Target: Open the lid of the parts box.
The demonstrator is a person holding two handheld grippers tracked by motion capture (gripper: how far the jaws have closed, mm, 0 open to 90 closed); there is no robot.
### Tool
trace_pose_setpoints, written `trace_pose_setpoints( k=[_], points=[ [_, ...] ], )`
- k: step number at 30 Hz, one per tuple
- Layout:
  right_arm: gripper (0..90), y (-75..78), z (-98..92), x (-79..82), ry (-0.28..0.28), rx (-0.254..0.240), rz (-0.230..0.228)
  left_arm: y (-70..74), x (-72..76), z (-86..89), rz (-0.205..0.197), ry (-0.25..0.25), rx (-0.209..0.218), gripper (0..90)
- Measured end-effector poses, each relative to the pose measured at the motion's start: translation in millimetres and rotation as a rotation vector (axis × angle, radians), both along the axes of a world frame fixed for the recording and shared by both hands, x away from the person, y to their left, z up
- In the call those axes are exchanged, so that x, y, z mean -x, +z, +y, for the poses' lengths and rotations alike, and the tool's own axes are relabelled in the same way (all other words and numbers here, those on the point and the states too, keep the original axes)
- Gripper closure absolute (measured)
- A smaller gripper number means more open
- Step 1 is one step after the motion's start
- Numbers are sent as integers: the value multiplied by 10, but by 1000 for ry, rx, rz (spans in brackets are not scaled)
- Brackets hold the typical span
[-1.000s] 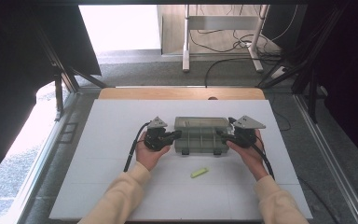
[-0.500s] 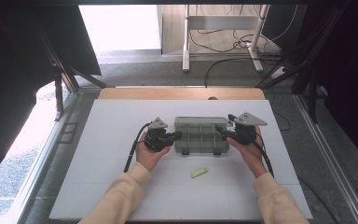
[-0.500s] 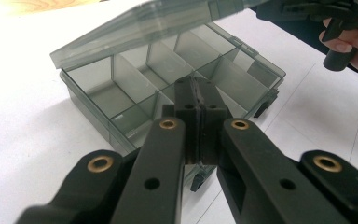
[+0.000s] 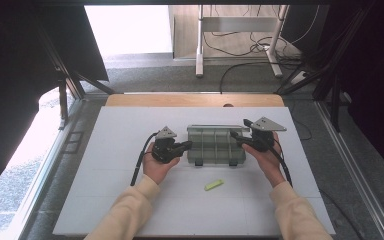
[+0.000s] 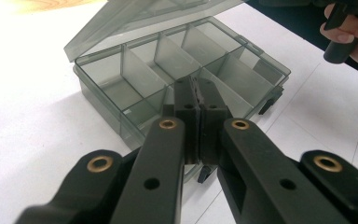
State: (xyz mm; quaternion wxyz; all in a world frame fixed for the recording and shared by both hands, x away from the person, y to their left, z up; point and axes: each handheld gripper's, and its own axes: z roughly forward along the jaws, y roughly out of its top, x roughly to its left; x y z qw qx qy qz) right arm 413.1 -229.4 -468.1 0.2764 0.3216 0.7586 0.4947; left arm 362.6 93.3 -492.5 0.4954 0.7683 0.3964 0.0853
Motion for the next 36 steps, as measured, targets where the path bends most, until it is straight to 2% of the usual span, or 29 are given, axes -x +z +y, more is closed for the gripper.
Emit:
trace_pose_setpoints(
  k=[9,26,31,33,36],
  points=[
    [324,14,22,-42,3,-10,2,5,34,67,-5,18,-6,889],
    [343,43,35,-117,-4,-33,0,21,93,108,-24,19,-34,886],
    [343,52,36,-142,-6,-36,-4,13,131,147,-19,16,-39,882],
    [343,55,40,-151,-8,-41,-5,2,156,165,-13,11,-40,869],
    [343,60,41,-164,-11,-41,-4,-11,192,210,-21,2,-64,825]
  ],
)
